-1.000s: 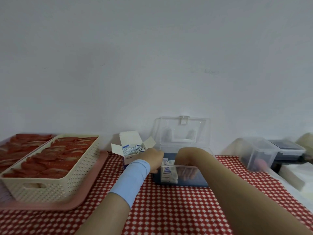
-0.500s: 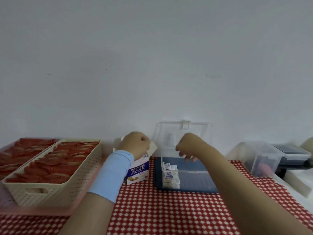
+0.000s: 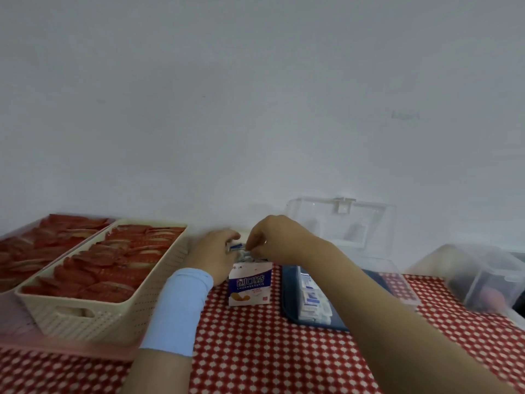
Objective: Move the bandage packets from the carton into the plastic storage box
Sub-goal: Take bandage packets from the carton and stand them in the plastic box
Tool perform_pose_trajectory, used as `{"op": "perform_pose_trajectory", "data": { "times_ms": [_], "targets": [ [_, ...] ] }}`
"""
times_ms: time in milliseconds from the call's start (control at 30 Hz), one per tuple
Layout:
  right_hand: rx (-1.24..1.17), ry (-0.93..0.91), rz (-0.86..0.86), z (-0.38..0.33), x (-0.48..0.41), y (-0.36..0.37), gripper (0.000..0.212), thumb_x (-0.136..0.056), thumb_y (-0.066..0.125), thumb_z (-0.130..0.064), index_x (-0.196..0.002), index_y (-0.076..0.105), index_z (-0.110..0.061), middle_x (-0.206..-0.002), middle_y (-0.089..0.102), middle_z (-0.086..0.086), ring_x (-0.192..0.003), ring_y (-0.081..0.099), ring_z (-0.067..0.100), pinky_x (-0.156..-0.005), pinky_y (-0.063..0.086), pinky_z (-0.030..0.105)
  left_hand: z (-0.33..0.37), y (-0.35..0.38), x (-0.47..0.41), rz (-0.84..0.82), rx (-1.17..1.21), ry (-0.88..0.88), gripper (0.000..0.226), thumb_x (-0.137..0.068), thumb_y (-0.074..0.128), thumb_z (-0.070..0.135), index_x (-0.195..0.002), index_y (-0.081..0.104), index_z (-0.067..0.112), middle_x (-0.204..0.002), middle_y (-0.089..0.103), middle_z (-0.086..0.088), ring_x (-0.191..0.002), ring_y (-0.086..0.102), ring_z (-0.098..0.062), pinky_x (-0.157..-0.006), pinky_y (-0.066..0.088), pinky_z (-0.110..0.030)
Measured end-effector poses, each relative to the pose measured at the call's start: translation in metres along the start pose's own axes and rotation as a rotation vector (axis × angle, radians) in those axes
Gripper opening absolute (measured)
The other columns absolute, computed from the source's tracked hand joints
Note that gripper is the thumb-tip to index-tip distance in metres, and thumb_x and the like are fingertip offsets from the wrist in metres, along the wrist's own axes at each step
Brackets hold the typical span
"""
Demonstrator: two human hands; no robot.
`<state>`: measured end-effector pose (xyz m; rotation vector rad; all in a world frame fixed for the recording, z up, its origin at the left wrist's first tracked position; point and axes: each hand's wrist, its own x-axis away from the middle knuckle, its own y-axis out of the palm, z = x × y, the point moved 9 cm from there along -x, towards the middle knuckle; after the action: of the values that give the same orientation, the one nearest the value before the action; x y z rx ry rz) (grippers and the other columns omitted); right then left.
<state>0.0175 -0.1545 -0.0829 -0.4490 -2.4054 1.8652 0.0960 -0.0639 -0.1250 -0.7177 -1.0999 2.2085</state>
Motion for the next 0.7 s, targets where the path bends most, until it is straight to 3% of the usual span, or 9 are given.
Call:
{"op": "perform_pose_trajectory", "data": {
  "times_ms": [167,300,400,467,567,700],
  "targets": [
    [0.151,0.031,-0.026,-0.005,-0.014,0.017,0.015,-0.089,0.068,-0.029,-0.101,0.077,-0.029,-0.1,0.074,-0.007,-0.092,0.066,0.014,-0.083,0.057,0.035,0.0,-0.018,0.001,0.108,0.103,0.059,0.034,-0.102,0.048,0.017,-0.134,0.058,0.025,-0.136,0.058,0.009,-0.118,0.057,-0.007,-0.09,0.035,-0.013],
    [0.315,0.03,-0.059,-0.01,-0.022,0.022,0.021,-0.093,0.06,-0.036,-0.106,0.074,-0.029,-0.098,0.071,-0.005,-0.09,0.064,0.017,-0.08,0.049,0.031,0.0,-0.017,-0.003,0.137,0.161,0.087,0.031,-0.099,0.053,0.011,-0.124,0.064,0.026,-0.121,0.065,0.009,-0.1,0.058,-0.004,-0.083,0.037,-0.013],
    [0.403,0.01,-0.059,-0.014,-0.024,0.023,0.022,-0.095,0.057,-0.038,-0.108,0.073,-0.028,-0.099,0.07,-0.005,-0.093,0.062,0.017,-0.086,0.04,0.033,-0.003,-0.011,-0.006,0.121,0.197,0.069,0.028,-0.1,0.052,0.013,-0.118,0.066,0.028,-0.114,0.068,0.01,-0.096,0.06,-0.004,-0.085,0.045,-0.016],
    [0.389,0.008,-0.02,-0.013,-0.023,0.018,0.02,-0.095,0.058,-0.035,-0.106,0.073,-0.029,-0.101,0.069,-0.006,-0.096,0.061,0.017,-0.092,0.039,0.035,-0.005,-0.009,-0.007,0.106,0.225,0.056,0.027,-0.101,0.051,0.015,-0.118,0.066,0.029,-0.113,0.069,0.01,-0.097,0.06,-0.004,-0.089,0.046,-0.019],
    [0.257,0.037,0.086,-0.004,-0.017,0.003,0.015,-0.098,0.057,-0.034,-0.106,0.069,-0.03,-0.106,0.068,-0.009,-0.099,0.061,0.014,-0.096,0.041,0.035,-0.003,-0.012,-0.003,0.075,0.245,0.056,0.026,-0.102,0.047,0.023,-0.118,0.066,0.031,-0.109,0.067,0.016,-0.089,0.055,0.005,-0.075,0.036,-0.006],
    [0.069,0.066,0.224,0.008,-0.004,-0.01,0.014,-0.1,0.054,-0.036,-0.102,0.065,-0.027,-0.095,0.068,-0.009,-0.089,0.061,0.012,-0.084,0.047,0.031,0.003,-0.011,-0.002,0.011,0.284,0.096,0.019,-0.098,0.054,0.039,-0.109,0.068,0.034,-0.1,0.065,0.022,-0.088,0.055,0.01,-0.068,0.034,-0.006]
  ]
}}
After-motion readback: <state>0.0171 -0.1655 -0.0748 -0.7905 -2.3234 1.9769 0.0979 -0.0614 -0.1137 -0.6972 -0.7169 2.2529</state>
